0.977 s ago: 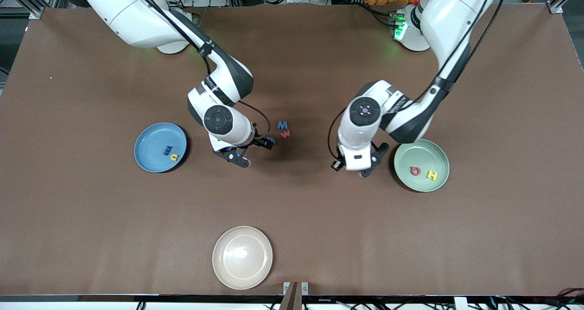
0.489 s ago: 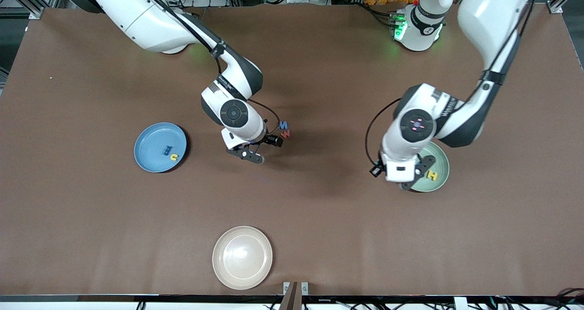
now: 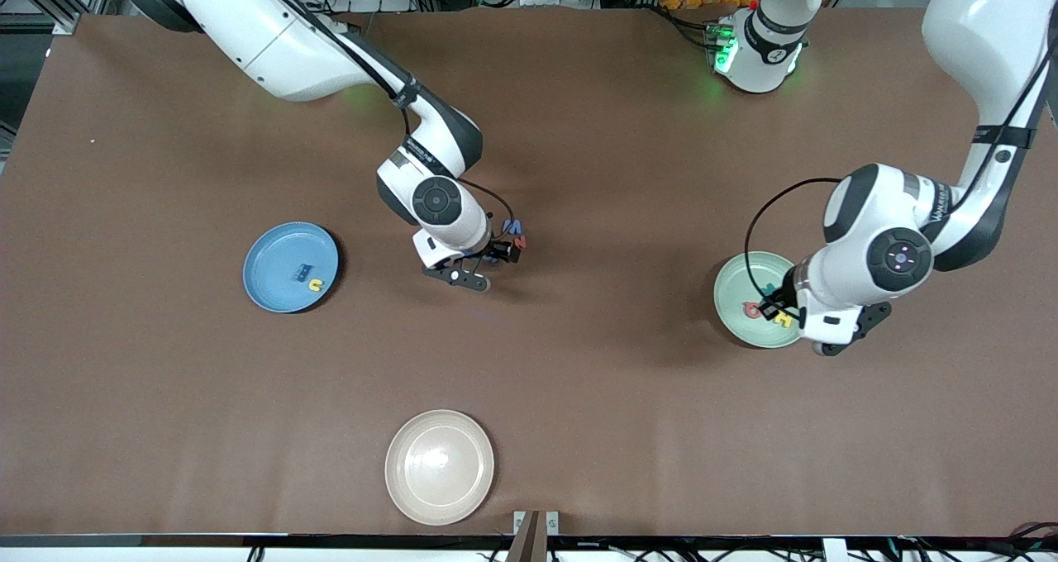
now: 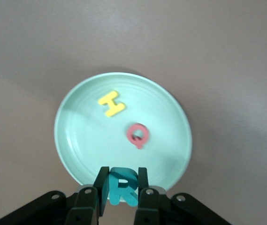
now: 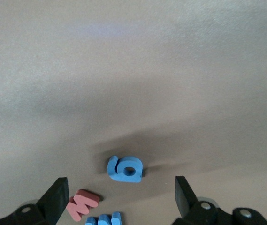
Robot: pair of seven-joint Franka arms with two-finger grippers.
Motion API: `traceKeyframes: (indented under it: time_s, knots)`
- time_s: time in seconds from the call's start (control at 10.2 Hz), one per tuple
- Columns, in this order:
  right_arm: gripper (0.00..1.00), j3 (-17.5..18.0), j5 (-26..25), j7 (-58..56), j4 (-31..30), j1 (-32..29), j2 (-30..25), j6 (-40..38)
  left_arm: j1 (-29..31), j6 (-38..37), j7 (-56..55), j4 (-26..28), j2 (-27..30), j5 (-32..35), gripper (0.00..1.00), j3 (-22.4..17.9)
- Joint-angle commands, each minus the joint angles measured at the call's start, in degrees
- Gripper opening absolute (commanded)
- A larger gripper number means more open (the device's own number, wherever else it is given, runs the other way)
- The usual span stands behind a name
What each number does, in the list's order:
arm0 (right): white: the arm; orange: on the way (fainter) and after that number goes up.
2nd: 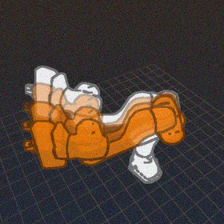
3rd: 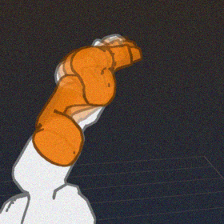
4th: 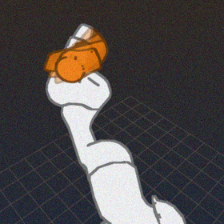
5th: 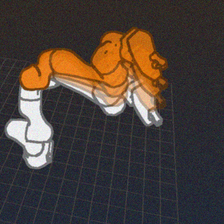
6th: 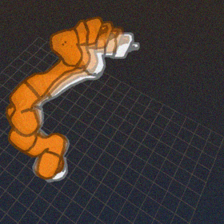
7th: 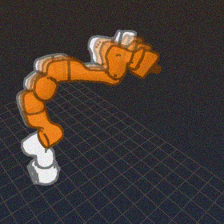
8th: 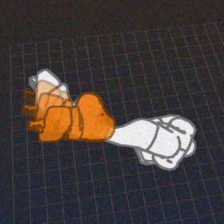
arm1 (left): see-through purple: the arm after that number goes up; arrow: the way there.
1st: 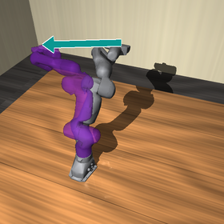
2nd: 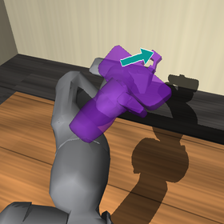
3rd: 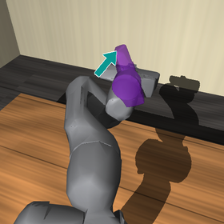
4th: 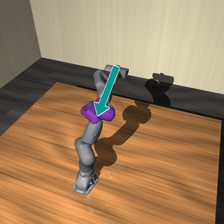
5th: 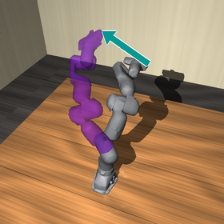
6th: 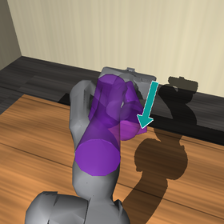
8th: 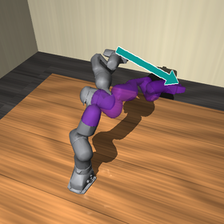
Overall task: Sort upper and lower case letters into plates
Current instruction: 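Lower the R onto the green plate while the right gripper reaches the 6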
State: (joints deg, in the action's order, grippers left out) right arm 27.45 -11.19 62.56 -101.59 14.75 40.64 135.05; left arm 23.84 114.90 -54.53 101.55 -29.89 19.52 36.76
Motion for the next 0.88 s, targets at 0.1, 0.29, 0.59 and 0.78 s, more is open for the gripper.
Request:
traceKeyframes:
  time_s: [0.1, 0.29, 0.59, 0.78]
  knots:
    - [1.0, -0.3, -2.4, 0.7, -3.1, 0.8, 0.2, 5.0, 1.7, -0.5, 1.5, 1.3, -0.9, 0.3, 0.0, 0.9]
    - [1.0, -0.8, -2.4, 0.5, -3.2, 0.4, 0.3, 5.2, 2.6, -0.5, 1.6, 0.9, -1.8, 0.4, 0.11, 0.9]
    - [1.0, -1.1, -2.5, 0.6, -3.1, 0.4, 1.4, 6.3, 2.6, -0.5, 1.4, 0.8, -1.8, 0.4, 0.77, 0.9]
    - [1.0, -1.5, -2.5, 1.2, -3.3, 0.9, 1.4, 6.0, 2.3, -0.5, 0.9, 0.8, -1.7, 0.3, 1.0, 0.9]
